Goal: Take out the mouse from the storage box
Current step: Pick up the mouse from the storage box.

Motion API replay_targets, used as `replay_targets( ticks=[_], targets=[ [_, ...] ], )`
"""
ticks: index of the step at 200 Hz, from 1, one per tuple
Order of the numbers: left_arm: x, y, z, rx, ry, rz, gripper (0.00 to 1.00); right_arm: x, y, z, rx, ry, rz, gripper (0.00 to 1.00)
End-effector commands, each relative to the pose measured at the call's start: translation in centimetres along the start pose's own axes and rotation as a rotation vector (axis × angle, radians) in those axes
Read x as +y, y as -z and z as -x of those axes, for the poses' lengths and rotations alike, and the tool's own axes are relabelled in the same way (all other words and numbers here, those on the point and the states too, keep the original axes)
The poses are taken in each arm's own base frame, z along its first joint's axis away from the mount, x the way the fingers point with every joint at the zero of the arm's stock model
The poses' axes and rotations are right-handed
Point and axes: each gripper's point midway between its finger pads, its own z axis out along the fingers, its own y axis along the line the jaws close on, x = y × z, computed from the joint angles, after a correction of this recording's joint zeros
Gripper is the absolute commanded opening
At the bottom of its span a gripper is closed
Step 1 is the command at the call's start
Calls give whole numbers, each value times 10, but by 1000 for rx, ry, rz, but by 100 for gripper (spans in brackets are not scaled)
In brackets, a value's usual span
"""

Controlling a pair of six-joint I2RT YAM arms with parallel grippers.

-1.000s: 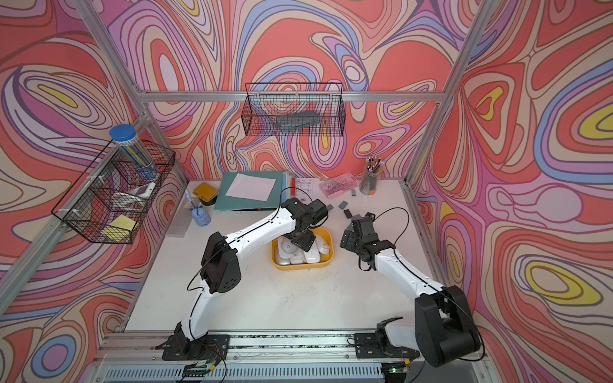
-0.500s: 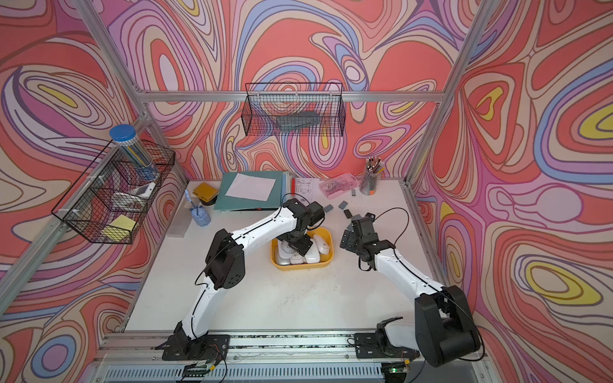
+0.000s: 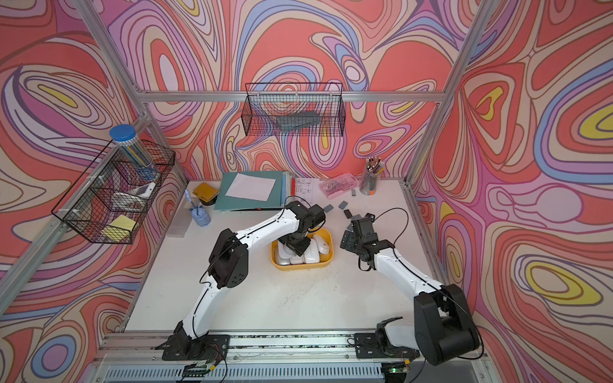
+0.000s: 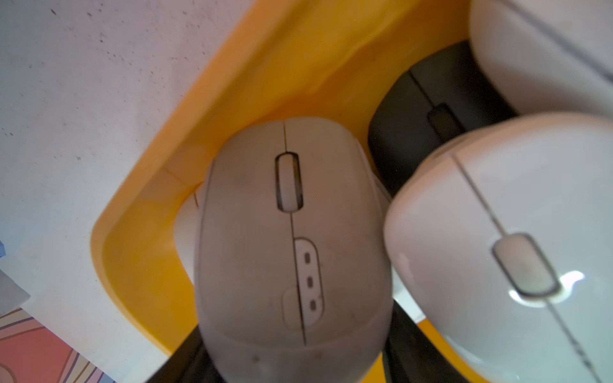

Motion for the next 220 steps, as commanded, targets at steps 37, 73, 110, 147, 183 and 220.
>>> replay_targets(
  ticks=[37, 73, 110, 147, 183, 220],
  targets=[
    [16, 10, -5, -18, 24, 51, 33, 3, -2, -2, 7, -7, 10, 90],
    [21, 32, -9, -62, 40, 52, 30, 3, -2, -2, 8, -9, 14, 90],
    [27, 55, -15, -114, 68, 44, 27, 4, -1, -2, 7, -11, 18, 89],
    [47, 75, -29, -176, 142, 92, 25, 4, -1, -3, 11, -10, 20, 89],
    [90, 71, -64, -188, 307, 142, 24, 6, 2, -2, 9, -12, 34, 89],
    [120, 28, -105, -127, 505, 48, 23, 9, 4, -1, 12, -13, 53, 88]
  ],
)
